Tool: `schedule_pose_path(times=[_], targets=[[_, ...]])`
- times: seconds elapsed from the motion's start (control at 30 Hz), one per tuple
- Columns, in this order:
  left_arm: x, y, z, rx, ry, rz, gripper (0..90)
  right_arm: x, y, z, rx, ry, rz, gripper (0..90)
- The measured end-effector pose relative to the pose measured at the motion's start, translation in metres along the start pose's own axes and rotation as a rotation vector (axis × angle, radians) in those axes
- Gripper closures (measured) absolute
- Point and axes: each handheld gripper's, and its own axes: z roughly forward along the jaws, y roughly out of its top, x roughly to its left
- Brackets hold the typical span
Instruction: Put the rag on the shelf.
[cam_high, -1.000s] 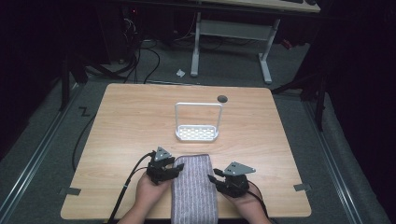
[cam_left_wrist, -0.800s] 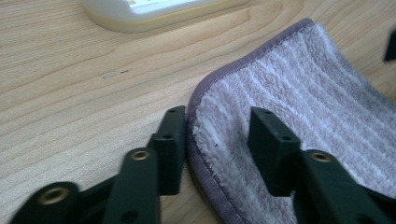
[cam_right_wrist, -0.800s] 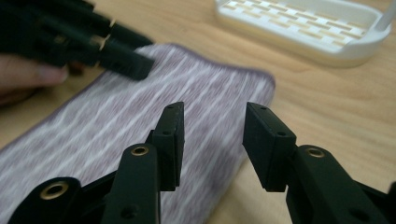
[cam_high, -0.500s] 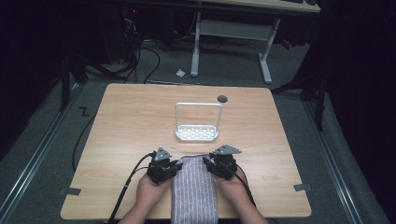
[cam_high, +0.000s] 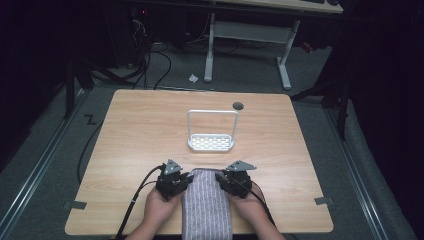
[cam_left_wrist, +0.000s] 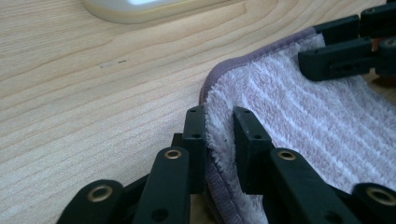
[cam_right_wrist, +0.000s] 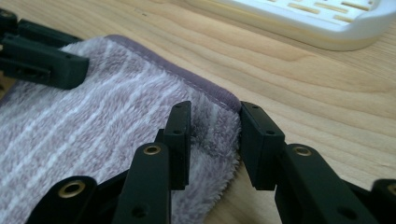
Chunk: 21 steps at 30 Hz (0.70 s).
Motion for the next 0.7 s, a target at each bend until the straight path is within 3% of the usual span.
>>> schedule_pose_path(times=[0.17,0.2,0.27,0.7], targets=[[0.0012,-0.0005,-0.0005,0.003,-0.026,-0.003,75.9,0.0024,-0.0007,-0.0003,-0.001,-0.008,-0.003,70.7],[0.0012,-0.0006,-0.0005,0.004,-0.028,-0.001,76.0,0.0015,-0.0007,-0.0002,-0.003,-0.014,0.003,78.0],[-0.0006,-0.0007,-0.0004,0.005,-0.024,0.009,76.0,-0.0011,-0.0002,0.0,-0.001,0.003,0.026,81.7],[-0.0017,-0.0007,-0.0003,0.005,-0.018,0.018,79.3,0.0033,-0.0001,-0.0001,-0.006,-0.019,-0.021,84.8]])
